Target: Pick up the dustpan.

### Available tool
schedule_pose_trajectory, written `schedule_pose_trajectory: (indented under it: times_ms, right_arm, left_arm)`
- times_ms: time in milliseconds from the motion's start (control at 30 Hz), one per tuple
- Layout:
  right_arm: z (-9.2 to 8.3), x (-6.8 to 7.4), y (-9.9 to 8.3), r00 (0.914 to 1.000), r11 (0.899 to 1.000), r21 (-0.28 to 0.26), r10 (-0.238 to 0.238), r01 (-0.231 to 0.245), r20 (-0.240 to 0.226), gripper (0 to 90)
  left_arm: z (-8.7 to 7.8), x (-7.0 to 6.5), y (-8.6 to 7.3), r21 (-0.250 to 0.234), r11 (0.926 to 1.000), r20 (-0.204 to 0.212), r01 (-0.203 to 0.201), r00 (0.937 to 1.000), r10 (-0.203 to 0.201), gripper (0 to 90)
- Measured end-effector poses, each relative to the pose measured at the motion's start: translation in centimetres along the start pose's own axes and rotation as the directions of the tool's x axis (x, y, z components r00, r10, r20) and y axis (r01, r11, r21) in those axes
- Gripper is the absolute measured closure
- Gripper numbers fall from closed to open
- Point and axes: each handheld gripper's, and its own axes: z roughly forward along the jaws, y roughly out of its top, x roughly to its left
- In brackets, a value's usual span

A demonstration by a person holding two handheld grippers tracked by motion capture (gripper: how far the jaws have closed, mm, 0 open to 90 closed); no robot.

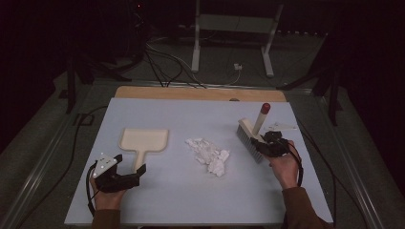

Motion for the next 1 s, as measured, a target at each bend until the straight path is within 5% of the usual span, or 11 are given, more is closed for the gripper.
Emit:
schedule_pose_trajectory:
  times_ms: [200,667,1000]
  right_arm:
    - [-0.9,-0.6,-1.3,1.0000,1.000,0.007,-0.005,0.005,-0.005,67.5]
    - [-2.0,-1.8,-2.2,0.9999,1.000,0.011,0.012,-0.012,0.010,67.4]
    - [-1.8,-1.6,-2.1,1.0000,1.000,0.009,0.003,-0.003,0.007,67.3]
  left_arm:
    - [0.1,0.1,0.0,0.010,0.9999,-0.027,0.007,0.9996,-0.007,0.7]
    - [1.0,-0.8,1.1,0.078,0.9960,-0.095,-0.043,0.9942,0.051,0.7]
    - [2.1,-0.5,1.6,0.104,0.9944,-0.127,0.020,0.9918,-0.007,0.8]
